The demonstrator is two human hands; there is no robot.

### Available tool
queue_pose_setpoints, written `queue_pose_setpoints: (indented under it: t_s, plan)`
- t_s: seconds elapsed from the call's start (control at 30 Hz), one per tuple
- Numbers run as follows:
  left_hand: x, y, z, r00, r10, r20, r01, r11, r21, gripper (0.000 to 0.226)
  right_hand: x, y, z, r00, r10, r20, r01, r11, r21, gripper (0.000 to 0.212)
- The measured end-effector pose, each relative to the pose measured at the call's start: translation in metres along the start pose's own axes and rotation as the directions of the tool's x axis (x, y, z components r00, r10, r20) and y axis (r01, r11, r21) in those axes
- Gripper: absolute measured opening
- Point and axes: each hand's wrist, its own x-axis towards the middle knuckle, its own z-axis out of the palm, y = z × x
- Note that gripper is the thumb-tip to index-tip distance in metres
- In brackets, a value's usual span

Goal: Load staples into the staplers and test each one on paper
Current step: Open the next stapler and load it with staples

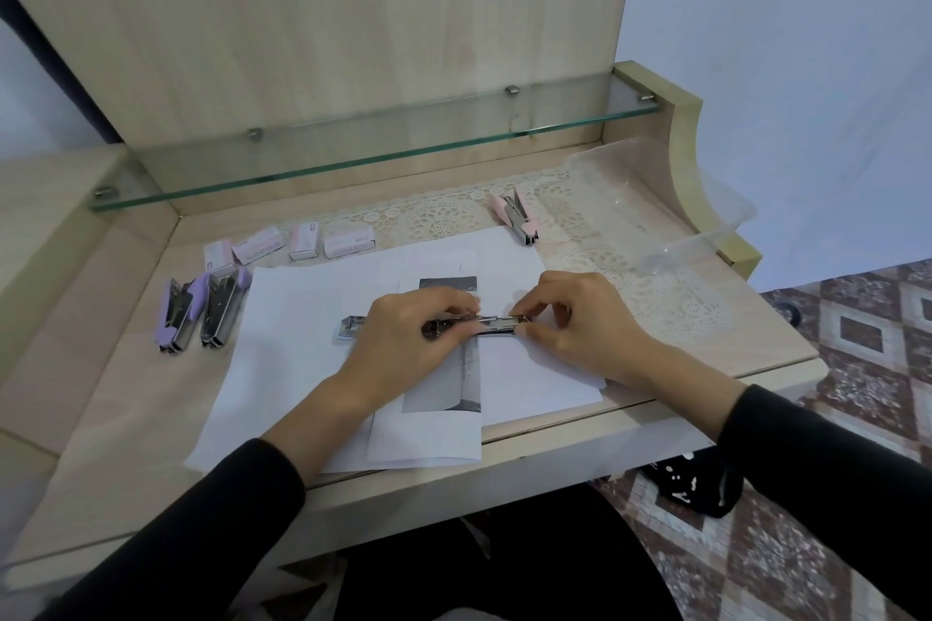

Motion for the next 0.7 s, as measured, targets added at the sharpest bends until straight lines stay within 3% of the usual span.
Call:
queue_pose_setpoints:
  t_s: [0.17,0.3,0.43,0.6,0.7]
  plan:
    - [0.002,0.003,0.004,0.995,-0.080,-0.066,0.077,0.996,-0.044,0.024,-0.002,-0.002,0.004,0.995,-0.077,-0.061,0.077,0.997,0.000,0.021]
    - [0.004,0.003,0.006,0.999,-0.029,-0.030,0.031,0.998,0.052,0.024,0.000,0.000,0.005,0.993,-0.081,-0.090,0.082,0.997,0.007,0.021]
    - [0.004,0.003,0.006,0.996,-0.090,-0.021,0.090,0.996,0.014,0.013,0.002,0.001,0.004,0.994,-0.092,-0.063,0.094,0.995,0.019,0.020]
    - [0.004,0.008,0.001,0.978,-0.208,0.018,0.208,0.971,-0.117,0.016,0.008,0.001,0.002,0.992,-0.121,-0.016,0.121,0.992,-0.029,0.016]
    - [0.005,0.011,-0.003,0.985,-0.168,0.024,0.169,0.986,-0.012,0.014,0.011,-0.003,0.002,0.986,-0.164,0.012,0.164,0.984,-0.064,0.008]
